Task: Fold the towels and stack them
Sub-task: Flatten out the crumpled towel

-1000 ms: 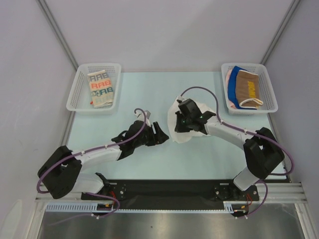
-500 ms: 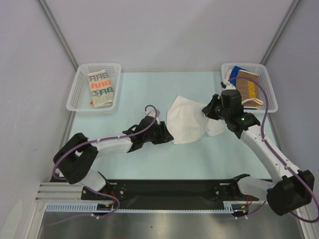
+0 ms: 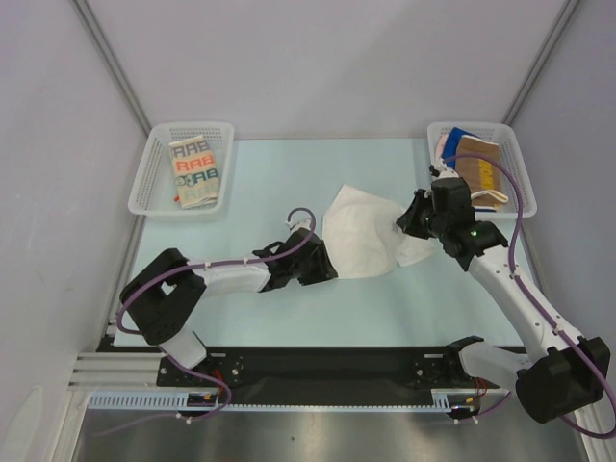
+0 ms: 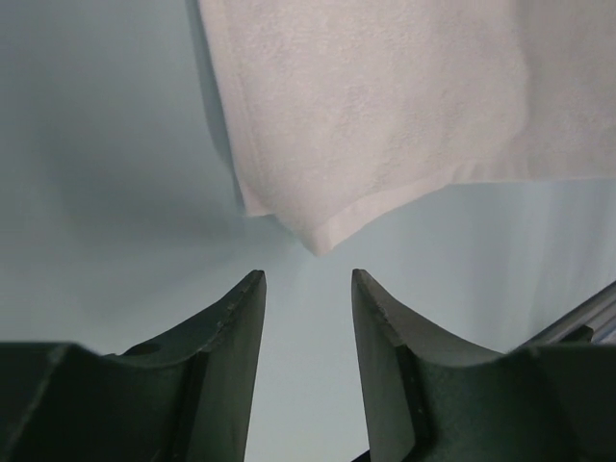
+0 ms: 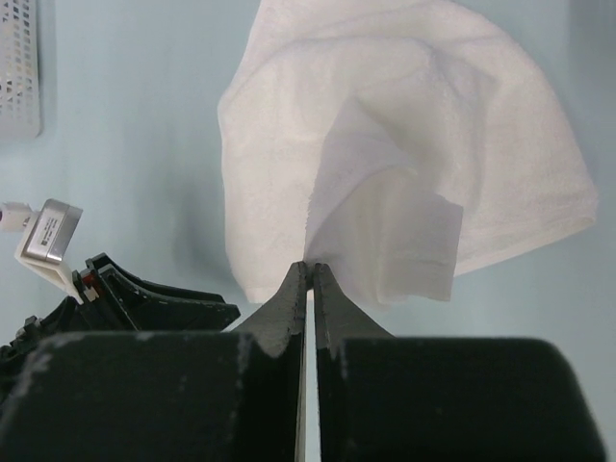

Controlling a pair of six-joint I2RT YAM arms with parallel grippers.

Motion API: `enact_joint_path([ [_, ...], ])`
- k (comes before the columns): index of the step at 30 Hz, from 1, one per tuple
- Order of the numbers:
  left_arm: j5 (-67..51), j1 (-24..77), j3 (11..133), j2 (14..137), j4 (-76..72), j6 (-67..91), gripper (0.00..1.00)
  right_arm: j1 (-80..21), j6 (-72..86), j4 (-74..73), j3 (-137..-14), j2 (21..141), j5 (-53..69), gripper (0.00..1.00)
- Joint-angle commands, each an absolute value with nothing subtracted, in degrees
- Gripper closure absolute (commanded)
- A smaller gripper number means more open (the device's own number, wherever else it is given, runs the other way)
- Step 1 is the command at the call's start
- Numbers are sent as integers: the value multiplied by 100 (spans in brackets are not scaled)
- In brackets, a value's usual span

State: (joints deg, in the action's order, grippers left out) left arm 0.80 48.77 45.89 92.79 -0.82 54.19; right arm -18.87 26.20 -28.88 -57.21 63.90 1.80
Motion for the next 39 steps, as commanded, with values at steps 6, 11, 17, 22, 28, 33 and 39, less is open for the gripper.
enact_joint_path([
  [6, 282, 4992, 4772, 9535, -325, 5827, 47, -1854, 2487, -2795, -5695, 6293, 264, 100],
  [11, 255, 4992, 4887, 9677, -475, 5810, 54, -1846, 2435, -2839, -5695, 6275, 281, 100],
  [17, 290, 4992, 5080, 9835, -440, 5739, 64, -1837, 2382, -2892, -5695, 6232, 246, 100],
  [22, 263, 4992, 5098, 9870, -396, 5748, 77, -1819, 2347, -2927, -5722, 6214, 264, 100],
  [28, 369, 4887, 4984, 9598, -246, 5616, 100, -1802, 2320, -2953, -5774, 6188, 281, 100],
  [33, 738, 4650, 5001, 8914, 437, 5064, 100, -1819, 2338, -3049, -5888, 6117, 413, 100],
  [39, 1450, 4509, 5316, 8403, 1649, 4044, 100, -2064, 2338, -3181, -6029, 6064, 598, 100],
])
